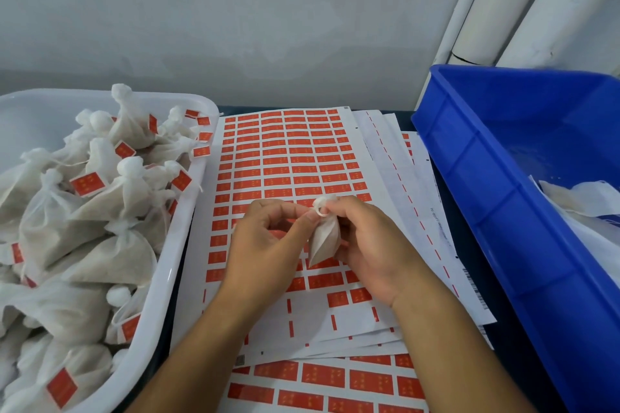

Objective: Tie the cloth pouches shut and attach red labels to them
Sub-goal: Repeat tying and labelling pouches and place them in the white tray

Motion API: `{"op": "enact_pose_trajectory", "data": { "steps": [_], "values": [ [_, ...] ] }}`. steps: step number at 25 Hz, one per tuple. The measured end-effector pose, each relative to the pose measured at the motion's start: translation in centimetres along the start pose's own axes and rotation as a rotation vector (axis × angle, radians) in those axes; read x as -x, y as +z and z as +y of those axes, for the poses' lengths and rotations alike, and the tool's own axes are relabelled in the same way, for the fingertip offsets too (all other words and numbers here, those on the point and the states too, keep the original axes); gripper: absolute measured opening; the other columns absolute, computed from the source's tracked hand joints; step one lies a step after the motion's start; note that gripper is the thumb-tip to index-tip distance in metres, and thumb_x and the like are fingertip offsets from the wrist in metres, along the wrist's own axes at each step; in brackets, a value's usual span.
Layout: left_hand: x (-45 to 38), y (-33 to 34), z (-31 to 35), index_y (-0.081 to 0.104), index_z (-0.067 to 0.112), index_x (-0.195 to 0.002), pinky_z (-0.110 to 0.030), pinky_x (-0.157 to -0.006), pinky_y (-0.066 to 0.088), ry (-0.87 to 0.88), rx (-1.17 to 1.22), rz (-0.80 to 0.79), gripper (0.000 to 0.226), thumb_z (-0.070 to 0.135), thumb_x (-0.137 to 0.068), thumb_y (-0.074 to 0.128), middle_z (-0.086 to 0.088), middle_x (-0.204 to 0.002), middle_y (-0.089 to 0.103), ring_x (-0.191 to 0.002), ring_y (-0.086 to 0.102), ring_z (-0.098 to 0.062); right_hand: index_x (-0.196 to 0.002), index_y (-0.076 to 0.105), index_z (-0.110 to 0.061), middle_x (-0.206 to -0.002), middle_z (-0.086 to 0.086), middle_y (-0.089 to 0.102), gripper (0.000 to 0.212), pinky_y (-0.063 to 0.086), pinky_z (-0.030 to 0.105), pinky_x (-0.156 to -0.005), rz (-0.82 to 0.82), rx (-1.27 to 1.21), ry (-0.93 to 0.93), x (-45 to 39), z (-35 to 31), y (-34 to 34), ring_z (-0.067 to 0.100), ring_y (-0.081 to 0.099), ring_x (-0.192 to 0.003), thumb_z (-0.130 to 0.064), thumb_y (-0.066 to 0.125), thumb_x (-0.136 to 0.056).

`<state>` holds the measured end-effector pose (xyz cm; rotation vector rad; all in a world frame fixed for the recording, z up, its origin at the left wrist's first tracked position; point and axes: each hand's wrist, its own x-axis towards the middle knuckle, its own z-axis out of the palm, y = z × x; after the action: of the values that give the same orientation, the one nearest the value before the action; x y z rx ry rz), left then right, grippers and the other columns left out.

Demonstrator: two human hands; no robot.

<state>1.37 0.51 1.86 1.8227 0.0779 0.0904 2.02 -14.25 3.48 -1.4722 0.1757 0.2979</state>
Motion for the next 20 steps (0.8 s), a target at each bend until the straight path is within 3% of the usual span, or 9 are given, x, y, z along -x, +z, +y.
{"op": "enact_pose_trajectory", "data": {
  "steps": [3,6,11,14,17,20],
  "values": [
    [-0.07,0.21,-0.16,0.073,0.037,-0.087,-0.003,-0.061,0.048,0.003,-0.011,0.04,0.004,0.039,-0.089,0.074,0.014,-0.099,0.067,-0.093,0.062,0.008,-0.112,0.076,-0.027,-0.115,0.0,0.074,0.026,0.057,0.047,-0.101,-0.043,0.013,0.007,-0.05,-0.05,-0.21,0.024,0.068,-0.115,-0.039,0.055,-0.103],
    [-0.15,0.22,-0.27,0.07,0.038,-0.087,-0.007,-0.055,0.05,-0.01,-0.017,0.091,0.007,0.039,-0.088,0.077,0.015,-0.098,0.067,-0.088,0.062,0.01,-0.104,0.08,-0.028,-0.109,-0.002,0.076,0.026,0.055,0.049,-0.103,-0.047,0.058,-0.01,0.08,-0.2,-0.26,0.023,0.07,-0.113,-0.041,0.058,-0.102],
    [0.05,-0.06,-0.01,0.072,0.043,-0.082,0.001,-0.053,0.042,-0.004,-0.051,0.044,0.01,0.038,-0.09,0.076,0.038,-0.093,0.062,-0.091,0.058,0.019,-0.1,0.08,-0.037,-0.106,-0.013,0.077,0.024,0.053,0.046,-0.105,-0.003,0.153,-0.049,0.11,0.11,-0.04,0.019,0.069,-0.111,-0.052,0.061,-0.097],
    [0.11,-0.05,0.04,0.075,0.046,-0.082,-0.006,-0.056,0.048,-0.081,0.005,0.0,0.015,0.038,-0.094,0.069,0.037,-0.093,0.066,-0.091,0.063,0.013,-0.096,0.078,-0.047,-0.1,-0.026,0.075,0.02,0.059,0.031,-0.094,0.035,0.236,-0.101,0.04,0.27,-0.14,0.005,0.071,-0.099,-0.056,0.06,-0.095],
    [0.25,-0.09,0.41,0.079,0.043,-0.087,-0.01,-0.065,0.048,-0.139,0.076,-0.021,0.015,0.048,-0.093,0.067,0.031,-0.09,0.072,-0.089,0.065,0.014,-0.094,0.076,-0.044,-0.094,-0.032,0.072,0.022,0.052,0.006,-0.065,0.052,0.346,-0.168,0.03,0.39,-0.3,-0.014,0.065,-0.094,-0.056,0.058,-0.096],
    [0.33,-0.38,0.59,0.08,0.042,-0.085,-0.022,-0.073,0.056,-0.18,0.137,-0.019,0.013,0.048,-0.09,0.069,0.025,-0.088,0.075,-0.087,0.071,0.003,-0.101,0.074,-0.042,-0.099,-0.032,0.072,0.022,0.05,0.002,-0.064,0.034,0.397,-0.211,0.09,0.45,-0.54,-0.014,0.064,-0.097,-0.057,0.06,-0.093]
  ]
}}
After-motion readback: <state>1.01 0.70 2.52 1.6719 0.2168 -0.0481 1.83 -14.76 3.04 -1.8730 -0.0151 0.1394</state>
